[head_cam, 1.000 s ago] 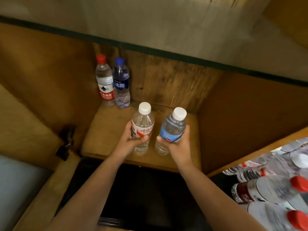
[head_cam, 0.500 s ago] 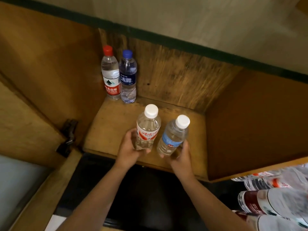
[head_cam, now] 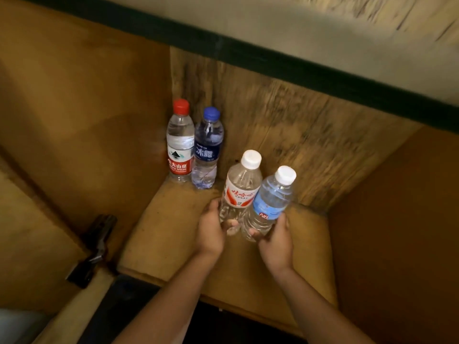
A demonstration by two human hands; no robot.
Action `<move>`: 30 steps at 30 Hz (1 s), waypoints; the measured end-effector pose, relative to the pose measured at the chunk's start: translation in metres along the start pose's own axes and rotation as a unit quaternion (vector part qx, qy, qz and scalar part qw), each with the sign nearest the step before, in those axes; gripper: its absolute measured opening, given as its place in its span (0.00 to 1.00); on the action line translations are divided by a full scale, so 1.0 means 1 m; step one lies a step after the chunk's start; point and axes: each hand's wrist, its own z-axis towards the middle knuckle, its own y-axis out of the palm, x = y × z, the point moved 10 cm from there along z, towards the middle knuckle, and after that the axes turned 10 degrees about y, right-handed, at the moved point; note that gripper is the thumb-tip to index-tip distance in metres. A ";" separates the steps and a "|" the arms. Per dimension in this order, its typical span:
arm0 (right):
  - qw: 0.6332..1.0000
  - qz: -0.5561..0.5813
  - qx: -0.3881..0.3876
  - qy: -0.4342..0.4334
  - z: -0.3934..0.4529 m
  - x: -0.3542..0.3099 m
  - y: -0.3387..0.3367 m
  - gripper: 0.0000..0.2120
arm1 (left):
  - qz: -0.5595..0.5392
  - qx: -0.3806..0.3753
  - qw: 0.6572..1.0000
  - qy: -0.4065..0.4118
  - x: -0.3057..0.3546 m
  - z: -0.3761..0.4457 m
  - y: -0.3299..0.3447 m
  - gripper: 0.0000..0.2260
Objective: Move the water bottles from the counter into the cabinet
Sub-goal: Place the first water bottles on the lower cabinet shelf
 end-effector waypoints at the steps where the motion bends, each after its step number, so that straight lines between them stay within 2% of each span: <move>1: 1.000 -0.008 0.005 0.000 0.010 -0.004 0.002 0.30 | 0.006 0.002 1.000 0.005 0.000 0.012 0.001 0.19; 8: 0.997 -0.070 0.025 -0.004 0.063 -0.024 0.019 0.28 | 0.113 0.001 0.992 0.060 0.000 0.078 0.007 0.12; 10: 0.997 -0.075 0.032 0.001 0.072 -0.029 0.023 0.28 | 0.121 -0.020 0.992 0.035 -0.001 0.088 0.005 0.13; 12: 0.997 -0.072 0.040 0.013 0.078 -0.032 0.025 0.27 | 0.121 -0.009 0.993 -0.001 -0.006 0.091 -0.001 0.12; 14: 0.996 -0.076 0.038 0.017 0.082 -0.034 0.027 0.27 | 0.087 0.022 0.996 -0.017 -0.006 0.086 -0.006 0.12; 16: 0.996 -0.084 0.037 0.020 0.082 -0.034 0.026 0.28 | 0.014 0.079 0.996 -0.041 -0.009 0.074 -0.010 0.17; 18: 0.995 -0.085 0.037 0.023 0.082 -0.034 0.026 0.28 | -0.015 0.105 0.993 -0.060 -0.014 0.058 -0.007 0.20; 22: 0.993 -0.094 0.047 0.045 0.082 -0.039 0.027 0.28 | -0.013 0.034 0.997 -0.070 -0.020 0.041 0.025 0.28; 26: 0.992 -0.095 0.055 0.055 0.080 -0.041 0.027 0.28 | -0.049 -0.038 0.995 -0.076 -0.018 0.050 0.043 0.27; 30: 0.993 -0.102 0.046 0.045 0.079 -0.041 0.028 0.27 | -0.063 -0.070 0.993 -0.078 -0.017 0.060 0.046 0.33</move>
